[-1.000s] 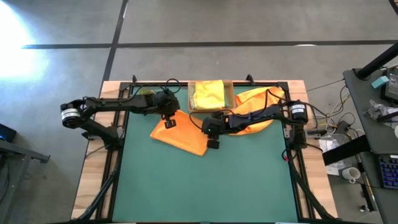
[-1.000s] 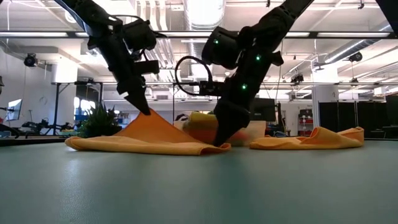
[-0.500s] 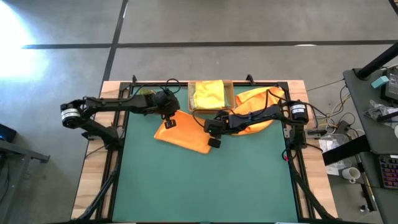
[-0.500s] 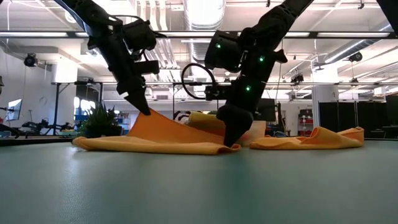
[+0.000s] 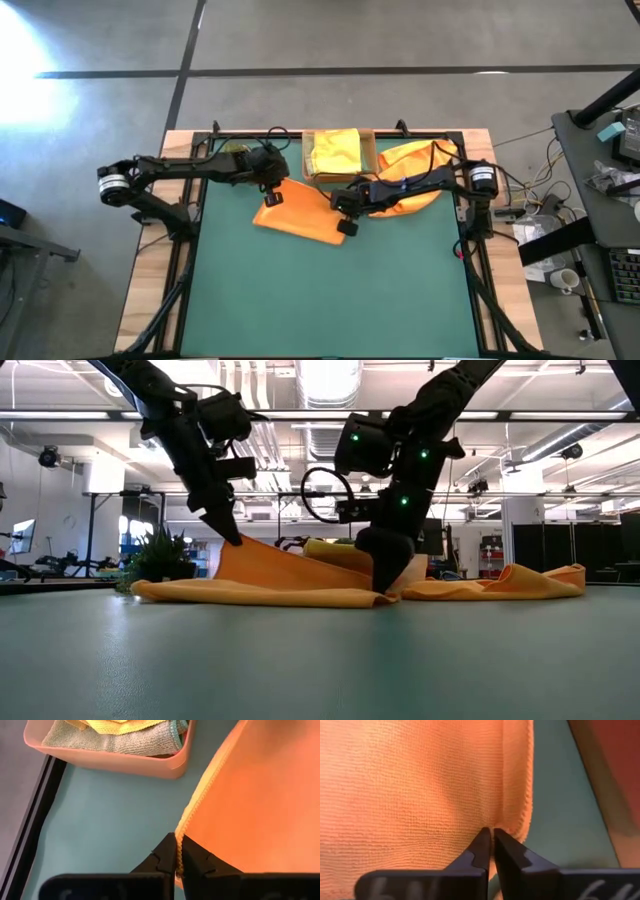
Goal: Fold microfiber towels
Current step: Fold the left orange microfiber towel
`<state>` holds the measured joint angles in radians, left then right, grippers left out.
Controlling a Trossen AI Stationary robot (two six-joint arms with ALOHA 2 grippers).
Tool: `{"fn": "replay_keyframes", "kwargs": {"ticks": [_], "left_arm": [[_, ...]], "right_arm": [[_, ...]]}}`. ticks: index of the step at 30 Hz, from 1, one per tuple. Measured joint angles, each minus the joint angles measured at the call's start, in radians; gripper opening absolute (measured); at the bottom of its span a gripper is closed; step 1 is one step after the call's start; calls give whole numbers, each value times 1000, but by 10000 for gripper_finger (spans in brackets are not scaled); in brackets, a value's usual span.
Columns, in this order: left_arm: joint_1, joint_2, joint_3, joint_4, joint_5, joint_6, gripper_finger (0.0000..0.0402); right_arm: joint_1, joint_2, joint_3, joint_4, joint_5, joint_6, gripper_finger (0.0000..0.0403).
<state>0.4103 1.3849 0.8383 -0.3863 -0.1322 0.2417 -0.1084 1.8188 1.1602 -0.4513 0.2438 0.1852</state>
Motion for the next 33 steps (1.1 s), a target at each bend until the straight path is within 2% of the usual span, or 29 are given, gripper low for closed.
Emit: {"fn": "replay_keyframes", "kwargs": {"ticks": [11,18,23,33], "left_arm": [[0,0,-2,-73,-1,1,0],[0,0,-5,-75,-4,1,0],[0,-9,-6,-75,-4,2,0],[-2,-133,21,-129,-4,2,0]], "right_arm": [[1,-176,-1,-76,-20,15,9],[-3,-302,-6,-79,-140,23,9],[-6,-359,-12,-77,-149,61,9],[-6,-425,-17,-73,-166,85,8]]}}
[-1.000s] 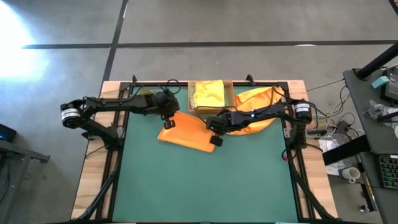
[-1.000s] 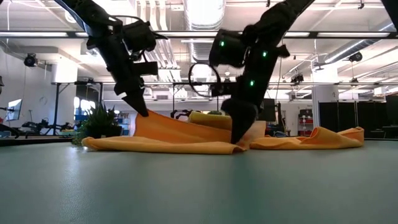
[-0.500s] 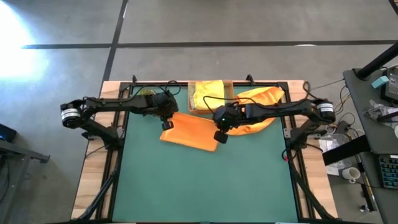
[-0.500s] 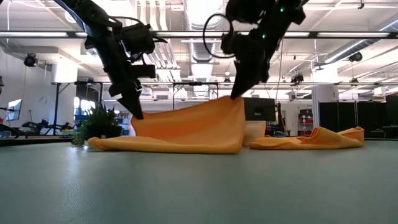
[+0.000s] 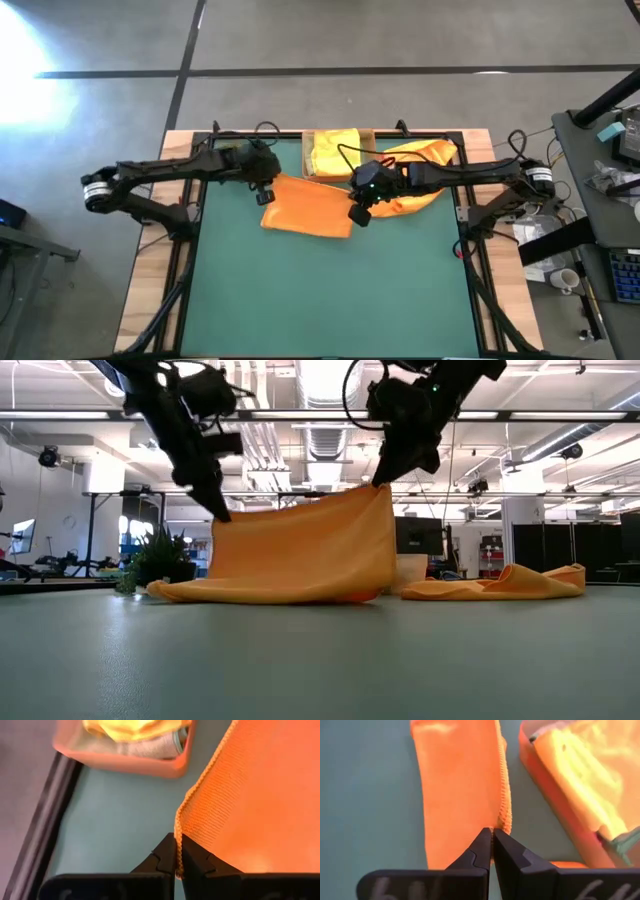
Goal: Fold microfiber towels
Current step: Fold the left orange microfiber towel
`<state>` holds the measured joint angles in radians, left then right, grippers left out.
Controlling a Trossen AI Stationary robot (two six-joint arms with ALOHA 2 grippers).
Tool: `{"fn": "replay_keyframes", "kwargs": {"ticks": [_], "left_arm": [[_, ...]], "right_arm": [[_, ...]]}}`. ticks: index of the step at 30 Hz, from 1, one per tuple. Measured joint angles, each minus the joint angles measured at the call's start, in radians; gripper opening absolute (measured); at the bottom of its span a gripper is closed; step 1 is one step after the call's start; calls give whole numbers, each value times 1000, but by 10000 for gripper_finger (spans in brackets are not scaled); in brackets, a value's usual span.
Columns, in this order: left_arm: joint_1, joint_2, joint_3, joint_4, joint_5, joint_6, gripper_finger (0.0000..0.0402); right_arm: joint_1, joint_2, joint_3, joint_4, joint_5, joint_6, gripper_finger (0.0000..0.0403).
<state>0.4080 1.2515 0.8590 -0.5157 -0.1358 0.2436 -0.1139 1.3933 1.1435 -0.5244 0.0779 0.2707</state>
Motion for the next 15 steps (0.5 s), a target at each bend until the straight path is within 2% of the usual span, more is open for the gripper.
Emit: {"fn": "replay_keyframes", "kwargs": {"ticks": [4,11,15], "left_arm": [[-4,-89,36,-70,25,0,0],[-7,-233,110,-167,247,-19,0],[-18,-285,151,-187,265,-94,0]], "right_arm": [[4,-53,0,22,-3,-20,8],[28,-160,0,90,-3,-46,8],[55,-197,0,150,-1,-46,8]]}}
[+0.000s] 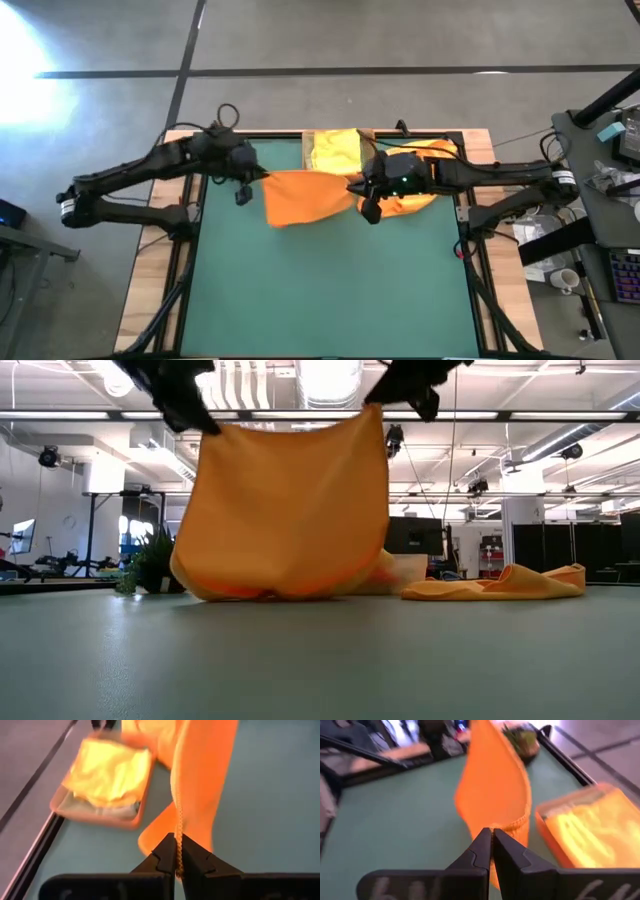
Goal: Fold microfiber towels
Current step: Fold the left orange microfiber towel
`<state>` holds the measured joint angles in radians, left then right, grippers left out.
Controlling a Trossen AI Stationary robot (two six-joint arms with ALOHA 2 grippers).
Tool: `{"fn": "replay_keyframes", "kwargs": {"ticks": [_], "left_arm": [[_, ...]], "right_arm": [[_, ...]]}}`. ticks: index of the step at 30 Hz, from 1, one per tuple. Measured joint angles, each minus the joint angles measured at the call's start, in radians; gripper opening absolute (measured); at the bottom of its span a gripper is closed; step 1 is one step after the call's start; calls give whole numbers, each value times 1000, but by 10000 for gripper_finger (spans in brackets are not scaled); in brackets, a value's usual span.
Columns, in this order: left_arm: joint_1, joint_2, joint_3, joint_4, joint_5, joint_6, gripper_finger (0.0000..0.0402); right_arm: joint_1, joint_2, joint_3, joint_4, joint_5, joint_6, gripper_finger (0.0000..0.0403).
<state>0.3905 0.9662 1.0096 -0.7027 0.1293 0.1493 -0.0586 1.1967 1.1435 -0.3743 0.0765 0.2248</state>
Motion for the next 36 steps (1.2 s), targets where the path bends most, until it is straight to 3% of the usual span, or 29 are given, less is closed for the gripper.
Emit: {"fn": "replay_keyframes", "kwargs": {"ticks": [7,12,15,18,22,36], "left_arm": [[-42,-40,99,-25,98,-39,0],[-48,-35,169,-106,97,-35,0],[-49,-25,198,-109,34,2,0],[-49,-9,235,-109,-96,64,0],[-48,23,292,-109,-172,84,0],[-100,141,428,-127,-104,157,0]], "right_arm": [[56,-17,0,68,5,-3,8],[68,-33,0,74,90,-37,8],[68,-50,0,75,185,-69,8],[67,-74,0,103,262,-114,8],[68,-116,2,197,264,-177,8],[127,-127,11,199,174,-131,8]]}}
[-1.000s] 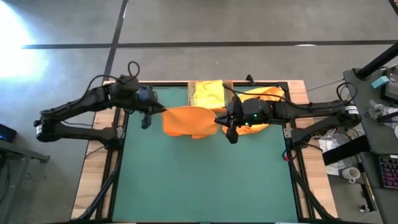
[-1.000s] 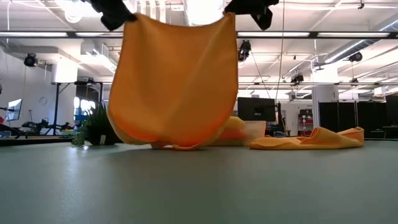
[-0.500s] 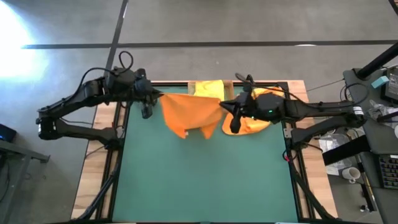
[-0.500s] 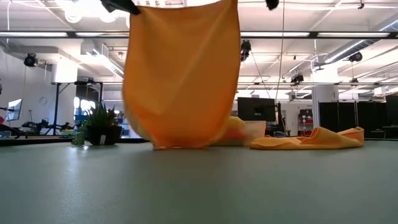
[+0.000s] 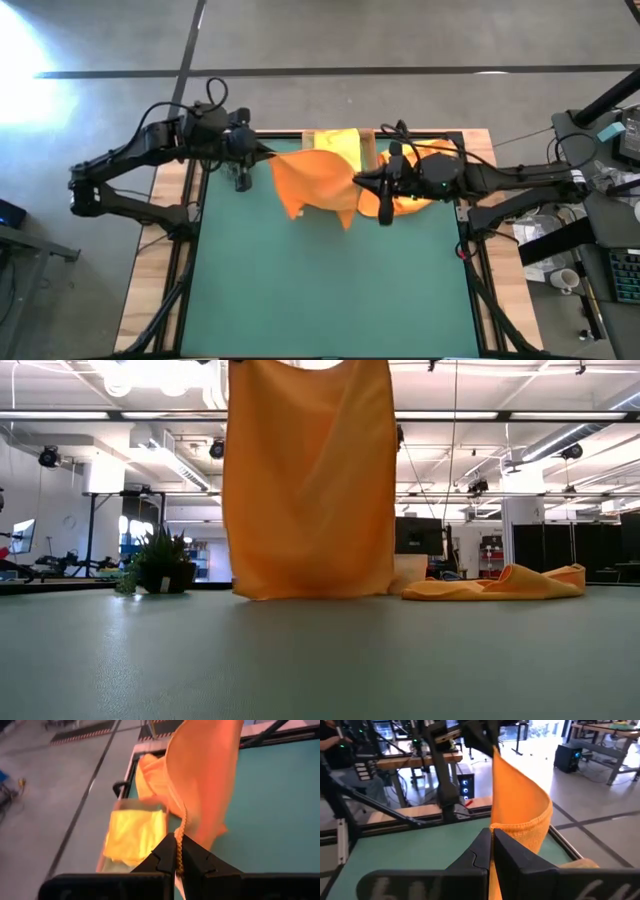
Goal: Fold microfiber towels
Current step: Fold the left orange microfiber towel
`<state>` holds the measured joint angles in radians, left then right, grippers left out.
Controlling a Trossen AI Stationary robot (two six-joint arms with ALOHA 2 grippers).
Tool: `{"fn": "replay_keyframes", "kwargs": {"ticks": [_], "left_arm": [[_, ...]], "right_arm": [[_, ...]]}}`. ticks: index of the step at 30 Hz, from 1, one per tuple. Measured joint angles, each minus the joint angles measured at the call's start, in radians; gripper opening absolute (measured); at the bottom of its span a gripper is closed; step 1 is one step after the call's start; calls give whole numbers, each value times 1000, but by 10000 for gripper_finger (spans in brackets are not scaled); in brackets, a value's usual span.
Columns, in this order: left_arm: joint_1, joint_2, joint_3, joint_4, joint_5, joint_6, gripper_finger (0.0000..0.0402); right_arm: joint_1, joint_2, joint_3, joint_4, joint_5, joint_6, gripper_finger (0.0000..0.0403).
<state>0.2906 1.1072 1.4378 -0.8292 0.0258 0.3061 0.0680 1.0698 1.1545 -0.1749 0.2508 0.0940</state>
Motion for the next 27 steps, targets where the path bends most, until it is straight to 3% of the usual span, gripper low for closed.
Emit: {"fn": "replay_keyframes", "kwargs": {"ticks": [11,22,27], "left_arm": [[-16,113,240,-150,-14,126,0],[-8,238,263,-185,-350,409,0],[-10,244,304,-221,-375,371,0]], "right_arm": [[6,-7,59,-1,20,-103,8],[-46,-2,62,-1,38,-328,8],[-47,-3,66,73,-11,-331,8]]}}
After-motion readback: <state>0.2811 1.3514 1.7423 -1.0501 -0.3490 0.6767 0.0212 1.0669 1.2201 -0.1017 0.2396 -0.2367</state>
